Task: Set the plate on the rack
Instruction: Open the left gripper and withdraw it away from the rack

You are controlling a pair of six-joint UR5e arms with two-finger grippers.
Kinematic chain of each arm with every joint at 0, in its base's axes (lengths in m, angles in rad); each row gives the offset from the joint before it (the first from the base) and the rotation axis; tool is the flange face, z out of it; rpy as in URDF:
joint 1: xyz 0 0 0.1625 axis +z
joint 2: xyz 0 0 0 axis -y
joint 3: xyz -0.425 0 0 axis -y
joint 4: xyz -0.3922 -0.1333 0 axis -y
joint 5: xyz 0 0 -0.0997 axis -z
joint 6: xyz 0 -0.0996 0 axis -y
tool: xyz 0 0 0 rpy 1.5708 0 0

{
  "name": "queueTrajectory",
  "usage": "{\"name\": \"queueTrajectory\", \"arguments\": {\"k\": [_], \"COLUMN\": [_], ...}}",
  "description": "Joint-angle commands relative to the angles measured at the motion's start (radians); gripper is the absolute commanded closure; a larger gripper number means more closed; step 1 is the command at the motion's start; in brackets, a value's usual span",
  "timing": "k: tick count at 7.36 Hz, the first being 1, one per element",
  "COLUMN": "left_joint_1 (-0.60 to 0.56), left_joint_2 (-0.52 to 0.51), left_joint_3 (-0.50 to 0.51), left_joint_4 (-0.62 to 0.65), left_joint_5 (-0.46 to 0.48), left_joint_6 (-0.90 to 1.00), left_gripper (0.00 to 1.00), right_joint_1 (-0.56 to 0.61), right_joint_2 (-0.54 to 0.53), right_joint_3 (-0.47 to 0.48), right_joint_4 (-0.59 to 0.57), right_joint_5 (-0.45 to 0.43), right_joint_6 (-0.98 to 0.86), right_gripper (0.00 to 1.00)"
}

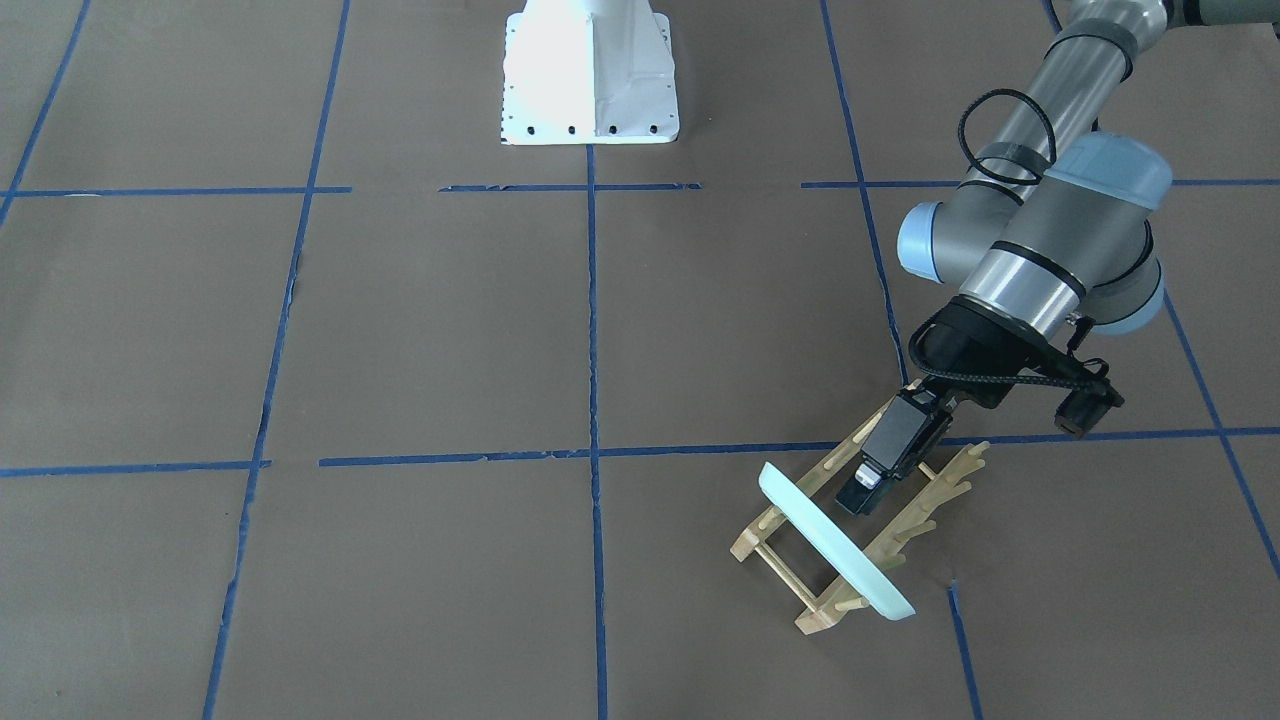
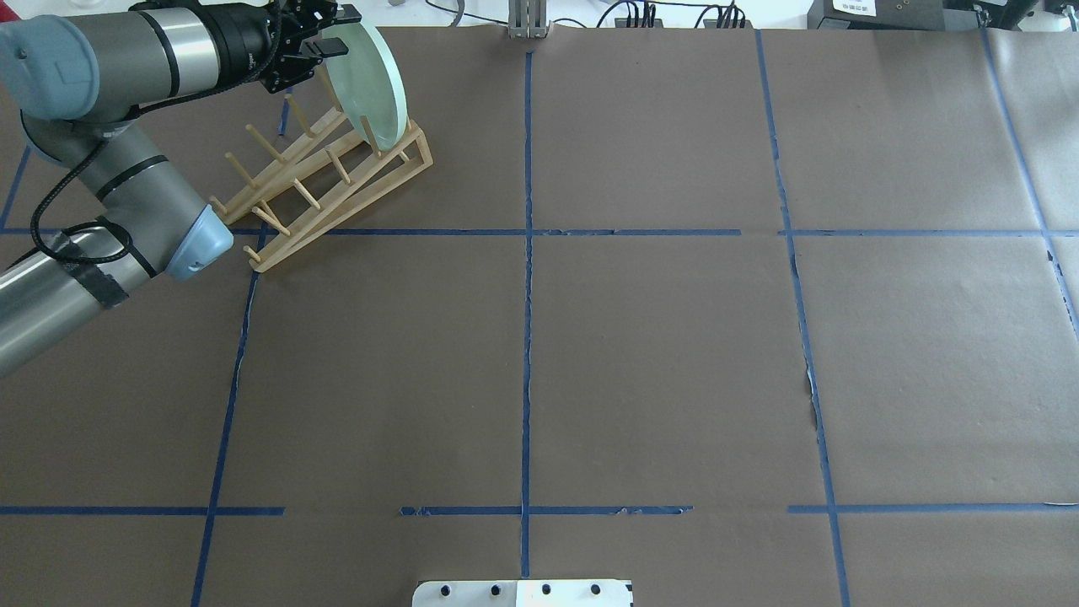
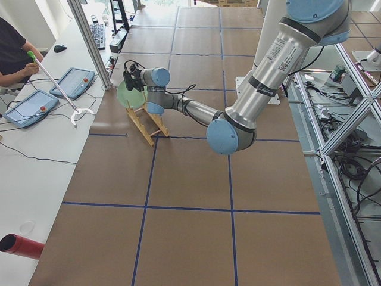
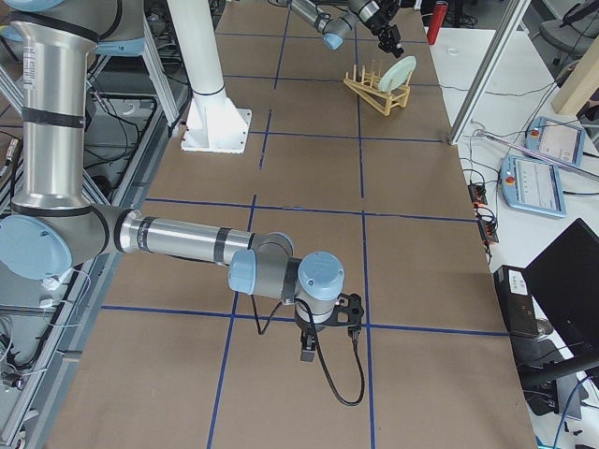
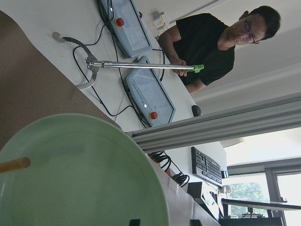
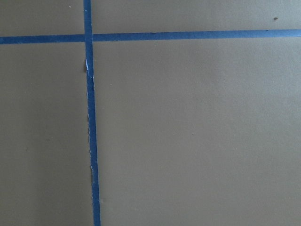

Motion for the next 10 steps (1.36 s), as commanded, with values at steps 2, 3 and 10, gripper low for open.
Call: {"name": "queueTrajectory", "arguments": {"k": [2, 3, 10], "left_joint_1": [-0.226, -0.318, -0.652], "left_joint_2": [0.050, 0.088, 0.617], "left_joint_3": [-0.087, -0.094, -0.296], "left_joint_4": [0.350, 0.469, 1.090], "left_joint_5": [-0.416, -0.529, -0.553], "left_joint_6": [0.283, 0.523, 1.955], "left_gripper": [0.00, 0.00, 0.00], "right_joint_1": [0.000, 0.000, 0.000], "right_joint_2": [0.000, 0.000, 0.000], "right_joint_3": [0.000, 0.000, -0.001], "right_joint_4": [0.000, 0.000, 0.000], "right_joint_5": [0.000, 0.000, 0.000], "right_joint_6": [0.000, 0.000, 0.000], "right_gripper": [0.00, 0.00, 0.00]}}
